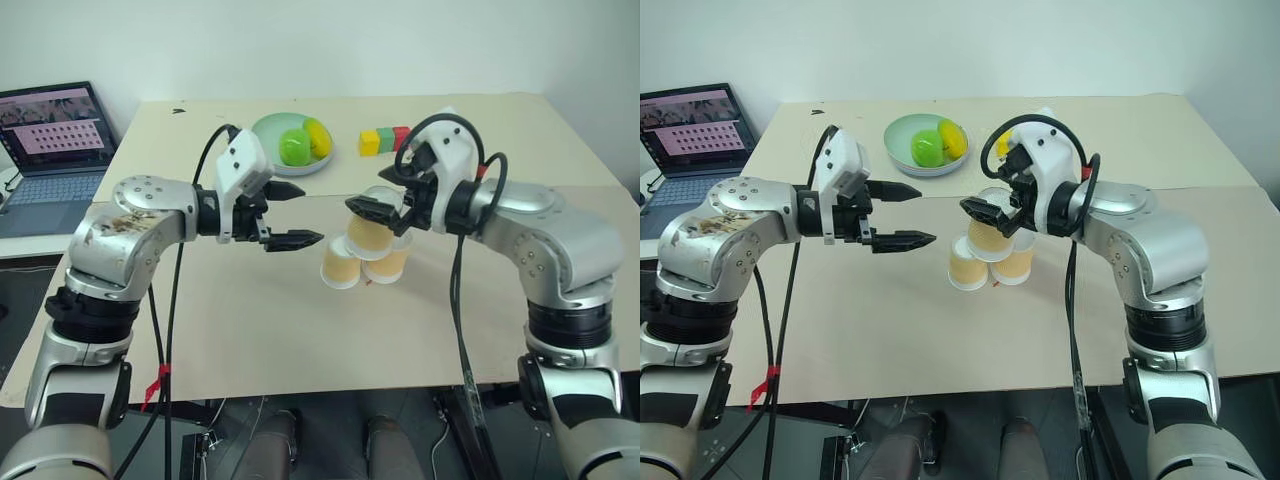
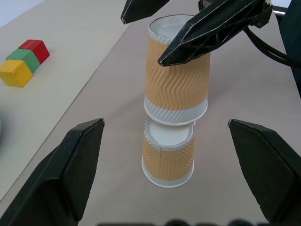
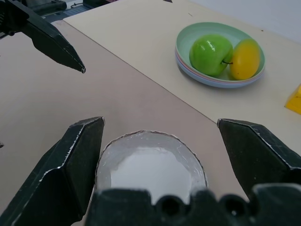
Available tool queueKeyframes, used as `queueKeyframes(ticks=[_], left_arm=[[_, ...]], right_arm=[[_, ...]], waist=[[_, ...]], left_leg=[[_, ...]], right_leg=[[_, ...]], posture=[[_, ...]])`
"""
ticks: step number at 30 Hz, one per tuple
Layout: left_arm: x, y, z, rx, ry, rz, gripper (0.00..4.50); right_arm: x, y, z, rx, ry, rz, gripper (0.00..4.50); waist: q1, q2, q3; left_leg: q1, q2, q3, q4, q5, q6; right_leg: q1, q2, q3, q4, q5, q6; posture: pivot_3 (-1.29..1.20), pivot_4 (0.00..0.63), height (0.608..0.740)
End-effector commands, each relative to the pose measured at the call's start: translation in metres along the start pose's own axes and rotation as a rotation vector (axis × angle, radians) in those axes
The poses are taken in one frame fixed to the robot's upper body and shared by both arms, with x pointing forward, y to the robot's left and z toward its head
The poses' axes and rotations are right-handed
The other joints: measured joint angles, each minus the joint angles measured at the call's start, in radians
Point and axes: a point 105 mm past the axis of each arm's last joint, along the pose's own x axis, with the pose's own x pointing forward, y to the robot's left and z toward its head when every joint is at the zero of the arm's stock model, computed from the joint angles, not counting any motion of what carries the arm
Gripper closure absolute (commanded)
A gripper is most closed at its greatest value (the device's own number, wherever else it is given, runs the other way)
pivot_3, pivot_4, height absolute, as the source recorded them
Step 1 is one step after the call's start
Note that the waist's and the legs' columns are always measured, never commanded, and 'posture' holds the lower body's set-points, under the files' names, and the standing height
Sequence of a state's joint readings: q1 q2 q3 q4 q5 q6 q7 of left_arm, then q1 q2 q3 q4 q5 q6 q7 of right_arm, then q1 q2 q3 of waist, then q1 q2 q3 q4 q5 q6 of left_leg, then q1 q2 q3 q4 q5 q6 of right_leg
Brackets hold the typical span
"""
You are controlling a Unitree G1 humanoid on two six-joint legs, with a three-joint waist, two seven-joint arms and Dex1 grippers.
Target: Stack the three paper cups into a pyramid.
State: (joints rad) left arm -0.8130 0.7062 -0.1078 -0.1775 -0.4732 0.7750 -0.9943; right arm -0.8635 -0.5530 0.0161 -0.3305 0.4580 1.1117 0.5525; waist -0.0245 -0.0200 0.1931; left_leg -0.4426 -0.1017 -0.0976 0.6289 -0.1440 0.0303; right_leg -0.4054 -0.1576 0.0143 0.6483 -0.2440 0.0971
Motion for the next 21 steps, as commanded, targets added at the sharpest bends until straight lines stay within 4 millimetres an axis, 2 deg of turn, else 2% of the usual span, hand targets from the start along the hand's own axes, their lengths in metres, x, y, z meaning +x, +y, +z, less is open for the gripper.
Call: queueKeyframes(ticks=[1,2,4,13,17,21], left_arm=[[0.000,0.003,0.013,0.053,-0.029,0.008,0.00],[0.000,0.003,0.013,0.055,-0.030,0.008,0.00],[0.001,0.004,0.013,0.056,-0.032,0.008,0.00],[0.003,0.004,0.015,0.055,-0.041,-0.002,0.00],[-0.004,0.003,0.020,0.033,-0.060,-0.020,0.00],[-0.015,0.000,0.022,-0.006,-0.070,-0.044,0.00]], right_arm=[[-0.027,-0.009,0.071,-0.072,-0.265,-0.038,0.03],[-0.032,-0.011,0.080,-0.061,-0.294,-0.040,0.03],[-0.036,-0.012,0.084,-0.049,-0.303,-0.043,0.03],[-0.043,-0.019,0.077,-0.036,-0.282,-0.065,0.03],[-0.078,-0.026,0.067,-0.134,-0.227,-0.032,0.03],[-0.118,-0.024,0.040,-0.187,-0.138,0.056,0.03]], waist=[[0.000,0.000,0.000],[-0.001,0.000,0.000],[0.000,0.000,0.000],[0.003,-0.003,-0.002],[0.011,-0.003,-0.002],[0.015,-0.004,-0.001]], left_leg=[[0.000,0.000,0.000,0.000,0.000,0.000],[0.000,0.000,0.000,0.000,0.000,0.000],[0.000,0.000,0.000,-0.001,0.000,0.000],[0.000,0.003,0.000,0.000,0.001,-0.001],[0.000,0.003,0.000,-0.001,0.000,-0.001],[-0.003,0.003,0.001,0.000,0.000,0.000]], right_leg=[[-0.001,0.000,0.000,0.000,0.000,0.000],[-0.001,0.000,0.000,0.000,0.000,0.000],[-0.001,0.000,0.000,0.000,0.000,0.000],[0.000,0.003,0.000,0.000,0.001,-0.002],[0.000,0.003,0.000,-0.001,0.001,-0.002],[0.000,0.003,-0.001,-0.003,0.001,-0.002]], posture=[[0.00,0.150,0.740],[0.00,0.150,0.740],[0.00,0.150,0.740],[0.00,0.150,0.740],[0.00,0.150,0.740],[0.00,0.150,0.740]])
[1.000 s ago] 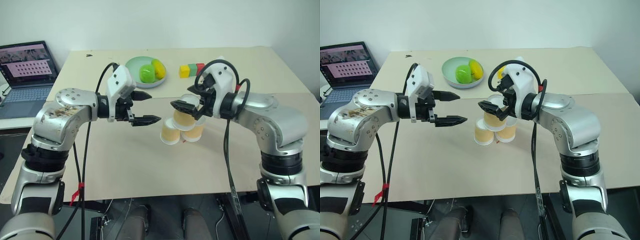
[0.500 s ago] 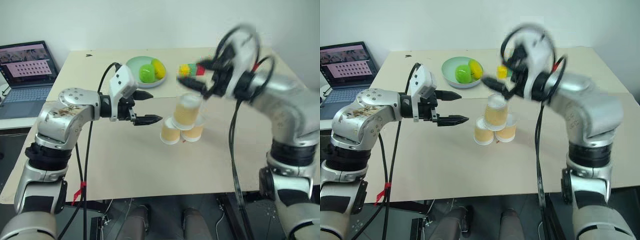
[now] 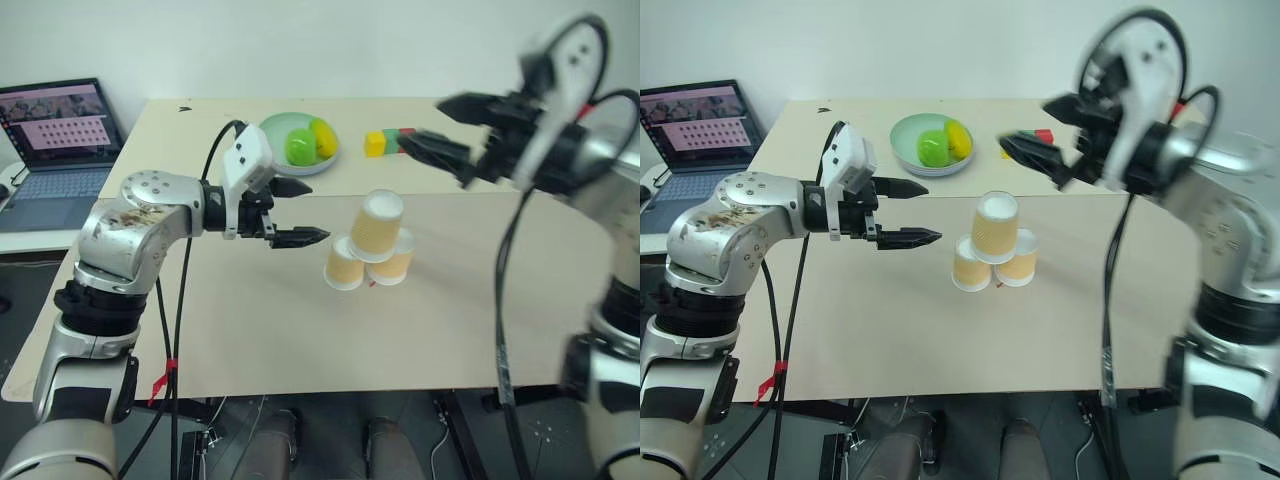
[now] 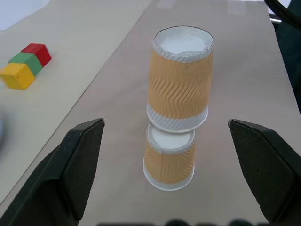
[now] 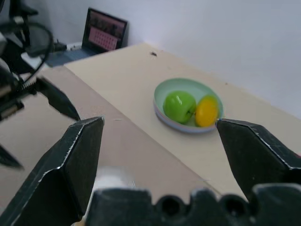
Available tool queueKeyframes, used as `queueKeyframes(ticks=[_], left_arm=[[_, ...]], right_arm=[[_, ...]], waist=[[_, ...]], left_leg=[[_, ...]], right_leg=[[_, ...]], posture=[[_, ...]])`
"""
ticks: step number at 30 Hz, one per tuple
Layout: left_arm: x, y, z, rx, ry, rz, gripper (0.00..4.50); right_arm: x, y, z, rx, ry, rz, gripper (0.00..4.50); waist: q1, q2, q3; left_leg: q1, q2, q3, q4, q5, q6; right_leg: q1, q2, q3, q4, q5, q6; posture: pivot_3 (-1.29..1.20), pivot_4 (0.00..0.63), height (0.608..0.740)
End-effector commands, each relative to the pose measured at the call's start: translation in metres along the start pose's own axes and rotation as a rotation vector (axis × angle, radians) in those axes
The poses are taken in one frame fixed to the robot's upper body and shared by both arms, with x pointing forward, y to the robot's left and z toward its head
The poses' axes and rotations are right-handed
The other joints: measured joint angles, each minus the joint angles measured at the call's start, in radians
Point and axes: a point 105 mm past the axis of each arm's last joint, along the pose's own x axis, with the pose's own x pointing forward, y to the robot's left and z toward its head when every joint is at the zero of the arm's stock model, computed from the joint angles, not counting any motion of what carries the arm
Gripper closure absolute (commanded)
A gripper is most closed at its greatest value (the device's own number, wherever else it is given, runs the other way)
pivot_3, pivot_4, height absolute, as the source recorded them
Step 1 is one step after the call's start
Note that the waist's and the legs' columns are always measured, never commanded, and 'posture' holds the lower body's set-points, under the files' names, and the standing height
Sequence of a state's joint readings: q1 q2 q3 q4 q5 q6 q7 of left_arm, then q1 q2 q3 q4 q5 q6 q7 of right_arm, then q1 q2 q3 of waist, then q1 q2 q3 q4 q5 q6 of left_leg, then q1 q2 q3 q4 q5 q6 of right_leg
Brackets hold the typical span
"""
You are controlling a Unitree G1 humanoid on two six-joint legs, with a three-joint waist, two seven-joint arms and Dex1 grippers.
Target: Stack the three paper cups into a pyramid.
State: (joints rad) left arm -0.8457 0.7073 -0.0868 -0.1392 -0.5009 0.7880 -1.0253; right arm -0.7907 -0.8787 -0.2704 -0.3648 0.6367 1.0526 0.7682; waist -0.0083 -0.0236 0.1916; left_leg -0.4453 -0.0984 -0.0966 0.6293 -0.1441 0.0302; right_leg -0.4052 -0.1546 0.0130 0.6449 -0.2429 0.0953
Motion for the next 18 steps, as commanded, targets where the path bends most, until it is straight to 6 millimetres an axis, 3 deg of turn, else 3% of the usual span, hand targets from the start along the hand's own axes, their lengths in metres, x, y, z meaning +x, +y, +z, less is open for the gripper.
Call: queueKeyframes(ticks=[1,7,12,18], left_arm=[[-0.013,-0.007,0.013,0.012,-0.038,-0.035,0.00],[-0.020,-0.017,-0.002,-0.043,-0.028,-0.045,0.00],[-0.023,-0.018,-0.020,-0.113,-0.025,0.001,0.00],[-0.020,-0.014,-0.036,-0.153,-0.002,0.060,0.00]], right_arm=[[-0.037,0.013,0.004,-0.081,-0.025,0.110,0.03],[-0.081,0.013,-0.060,-0.017,0.184,0.096,0.03],[-0.088,0.008,-0.073,-0.056,0.214,0.024,0.03],[-0.084,-0.003,-0.076,-0.069,0.187,-0.036,0.03]], waist=[[-0.003,0.000,0.000],[-0.011,0.000,0.000],[-0.011,0.001,0.000],[-0.003,0.001,0.000]], left_leg=[[0.000,0.000,0.000,0.000,0.000,0.000],[0.004,0.003,0.003,0.000,0.000,0.000],[0.005,0.006,0.007,0.001,0.000,0.000],[0.005,0.008,0.007,0.003,0.000,0.000]], right_leg=[[0.000,0.000,0.000,0.000,0.000,0.000],[0.003,0.001,0.001,0.001,0.000,0.000],[0.002,0.002,0.004,0.002,0.000,-0.001],[0.003,0.003,0.004,0.001,0.002,-0.003]], posture=[[0.00,0.150,0.740],[0.00,0.150,0.740],[0.00,0.150,0.740],[0.00,0.150,0.740]])
